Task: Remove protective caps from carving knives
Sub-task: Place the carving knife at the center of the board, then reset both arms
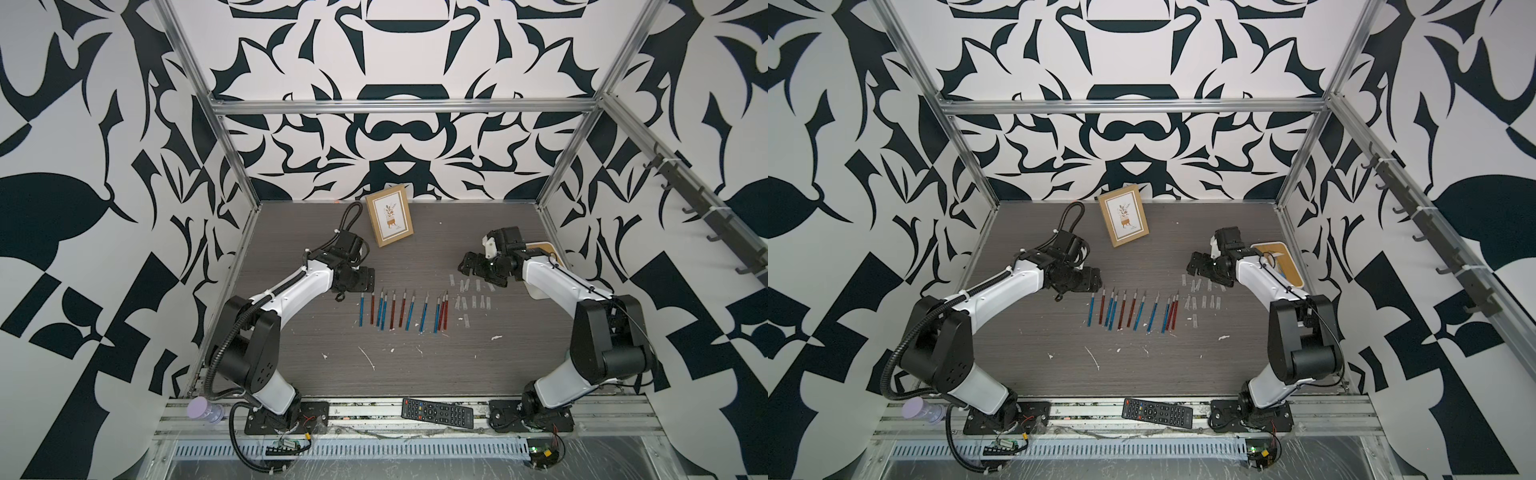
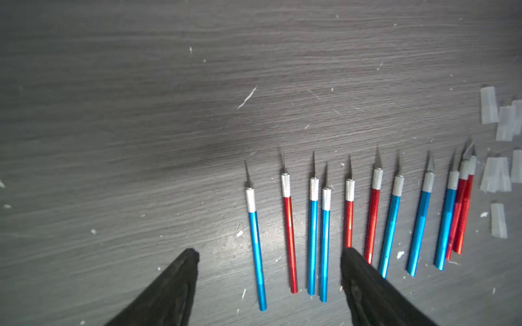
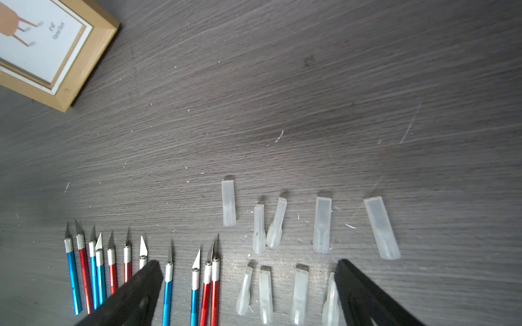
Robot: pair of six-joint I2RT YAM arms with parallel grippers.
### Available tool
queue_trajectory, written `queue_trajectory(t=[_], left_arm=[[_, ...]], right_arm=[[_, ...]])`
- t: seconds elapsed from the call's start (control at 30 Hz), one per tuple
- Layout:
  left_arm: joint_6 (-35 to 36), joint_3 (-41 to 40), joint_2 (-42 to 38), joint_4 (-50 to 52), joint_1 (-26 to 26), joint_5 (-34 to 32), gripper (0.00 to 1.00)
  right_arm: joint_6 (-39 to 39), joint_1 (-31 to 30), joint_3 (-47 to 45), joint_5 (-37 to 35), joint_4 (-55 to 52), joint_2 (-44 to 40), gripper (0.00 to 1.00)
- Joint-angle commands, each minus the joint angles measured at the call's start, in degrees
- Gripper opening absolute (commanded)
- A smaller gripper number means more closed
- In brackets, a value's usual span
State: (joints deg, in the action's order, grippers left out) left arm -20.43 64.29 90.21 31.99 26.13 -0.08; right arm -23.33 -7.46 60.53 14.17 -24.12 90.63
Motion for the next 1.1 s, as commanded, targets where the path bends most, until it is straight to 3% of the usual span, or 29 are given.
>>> queue_trajectory(t=[0.0, 0.17, 0.5, 0.83, 1.07], left_arm=[[1.9, 0.8, -3.5, -0.5, -2.5, -2.8, 1.00], [5.7, -1.5, -8.0, -6.7, -5.6, -3.9, 1.00], [7.6, -6.3, -13.2, -15.4, -13.4, 2.5, 1.00], [8.2, -11.6, -16.7, -21.4, -14.0, 1.6, 1.00], [9.7, -19.6, -21.6, -31.7, -14.0, -3.8, 1.00]], right_arm=[[1.3, 0.4, 0.0, 0.0, 1.1, -3.5, 0.98], [2.1, 1.2, -1.1, -0.6, 1.3, -5.4, 0.99], [3.2, 2.5, -2.3, -1.5, 1.4, -8.0, 1.00], [3.8, 2.8, -5.0, -3.1, 4.8, -12.3, 0.99], [6.1, 2.8, -9.2, -5.6, 10.3, -19.6, 0.99]])
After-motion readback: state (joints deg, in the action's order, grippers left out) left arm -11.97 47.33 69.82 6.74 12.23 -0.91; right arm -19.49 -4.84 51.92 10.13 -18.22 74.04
